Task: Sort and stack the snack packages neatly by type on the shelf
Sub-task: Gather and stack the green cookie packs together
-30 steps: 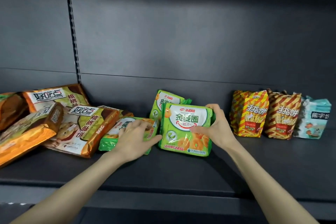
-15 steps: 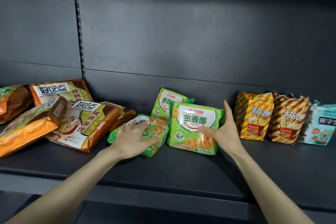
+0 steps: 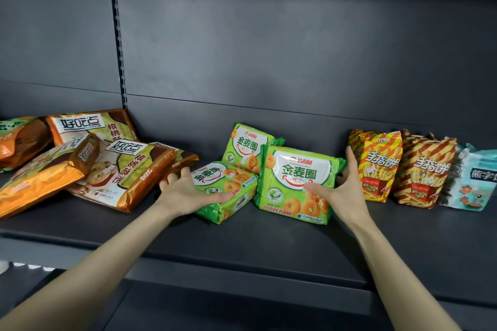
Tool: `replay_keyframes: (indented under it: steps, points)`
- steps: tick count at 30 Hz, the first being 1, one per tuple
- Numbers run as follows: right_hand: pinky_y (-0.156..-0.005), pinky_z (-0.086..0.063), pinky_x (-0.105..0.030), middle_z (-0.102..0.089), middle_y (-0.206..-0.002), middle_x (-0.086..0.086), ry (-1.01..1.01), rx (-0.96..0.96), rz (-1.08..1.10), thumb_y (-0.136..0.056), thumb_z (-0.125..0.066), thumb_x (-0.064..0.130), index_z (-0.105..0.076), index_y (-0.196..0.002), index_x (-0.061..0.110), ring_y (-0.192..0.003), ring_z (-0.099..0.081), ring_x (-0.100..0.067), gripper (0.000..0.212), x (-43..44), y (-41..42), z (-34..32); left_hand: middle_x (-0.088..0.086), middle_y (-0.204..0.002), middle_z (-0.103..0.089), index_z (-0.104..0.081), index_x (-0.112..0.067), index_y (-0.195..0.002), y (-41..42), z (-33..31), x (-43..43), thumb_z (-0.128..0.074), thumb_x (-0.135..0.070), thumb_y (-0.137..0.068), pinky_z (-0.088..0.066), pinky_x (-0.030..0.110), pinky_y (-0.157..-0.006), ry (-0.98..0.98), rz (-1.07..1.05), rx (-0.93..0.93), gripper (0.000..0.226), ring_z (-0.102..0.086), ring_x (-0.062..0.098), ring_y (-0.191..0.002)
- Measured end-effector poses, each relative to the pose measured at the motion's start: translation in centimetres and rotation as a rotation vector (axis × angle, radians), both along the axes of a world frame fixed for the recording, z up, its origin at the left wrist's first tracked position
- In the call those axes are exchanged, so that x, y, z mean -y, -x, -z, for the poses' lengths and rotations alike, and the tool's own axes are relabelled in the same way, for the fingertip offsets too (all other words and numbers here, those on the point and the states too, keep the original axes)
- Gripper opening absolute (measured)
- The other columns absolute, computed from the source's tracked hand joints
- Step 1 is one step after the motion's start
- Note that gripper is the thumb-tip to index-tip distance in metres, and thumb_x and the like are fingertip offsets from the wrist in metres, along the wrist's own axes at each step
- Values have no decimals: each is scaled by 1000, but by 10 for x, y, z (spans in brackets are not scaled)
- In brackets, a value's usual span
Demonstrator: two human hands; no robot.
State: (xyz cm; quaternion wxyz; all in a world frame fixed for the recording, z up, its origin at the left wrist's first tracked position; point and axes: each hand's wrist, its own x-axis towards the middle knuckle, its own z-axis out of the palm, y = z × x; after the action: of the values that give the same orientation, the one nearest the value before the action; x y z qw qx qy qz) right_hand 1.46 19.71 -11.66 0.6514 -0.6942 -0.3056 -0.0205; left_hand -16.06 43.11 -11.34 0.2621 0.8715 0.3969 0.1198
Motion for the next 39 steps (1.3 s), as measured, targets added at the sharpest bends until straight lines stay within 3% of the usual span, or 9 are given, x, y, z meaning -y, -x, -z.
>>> replay_keyframes:
  steps: [5,13,16,20,23,26,32,35,39]
  points:
    - [-87,-48,-29,-45,-124,7,12,-34,19,-66,-82,1,-7,-152,24,-92,-53,5,117,2,2,0,9,-135,-29,-22,-20,-146,1,5,2,-84,-64,-38,-27,42,-108,-65,106,284,132,-21,27,-127]
    - [-76,-60,-36,-65,-112,5,-6,-71,8,-63,-84,2,-45,-126,20,-98,-66,-9,76,3,-6,6,7,-134,-38,-33,-26,-142,10,15,12,-89,-12,-56,-22,38,-117,-439,297,727,104,-24,26,-136]
    - [-69,-60,-29,-67,-106,9,8,-86,-16,-67,-83,6,-51,-113,22,-90,-69,-6,59,3,-5,7,8,-146,-20,-11,-34,-145,9,19,21,-89,-3,-54,-18,5,-107,-258,224,846,124,-21,5,-132]
    - [-64,-59,-24,-70,-97,12,31,-108,-46,-69,-82,8,-55,-100,29,-81,-72,-7,46,2,-4,8,1,-133,-47,-3,-17,-150,10,11,24,-88,-6,-57,-33,26,-104,62,77,862,126,-41,11,-126]
    - [-62,-58,-22,-70,-96,13,28,-94,-45,-69,-81,7,-55,-100,29,-81,-72,-6,46,1,-2,8,-6,-107,-57,-35,-13,-136,12,9,13,-88,-6,-58,-43,29,-92,115,57,882,94,-57,18,-109]
    - [-63,-57,-22,-69,-98,13,35,-66,-43,-68,-82,8,-56,-105,25,-84,-71,-6,48,0,0,8,-5,-104,-65,-48,-25,-118,20,13,2,-86,-6,-61,-52,41,-91,117,117,990,71,-64,18,-102]
    - [-67,-57,-20,-66,-101,17,85,2,-73,-72,-80,13,-49,-113,22,-85,-69,1,52,-9,5,10,-5,-103,-70,-56,-36,-113,40,3,-6,-77,1,-67,-58,27,-79,261,263,1212,63,-68,10,-95]
    - [-75,-55,-18,-64,-108,18,224,54,-124,-80,-73,30,-40,-116,26,-90,-66,3,48,-19,9,9,-2,-102,-72,-60,-24,-112,40,1,-14,-88,-17,-53,-58,26,-73,457,365,1194,65,-69,14,-95]
    - [-95,-50,-41,-62,-119,10,307,108,-95,-66,-68,64,-45,-105,46,-109,-61,-13,49,-29,2,8,3,-104,-73,-66,-19,-101,31,10,-18,-96,-37,-30,-57,25,-69,601,407,1116,78,-70,17,-93]
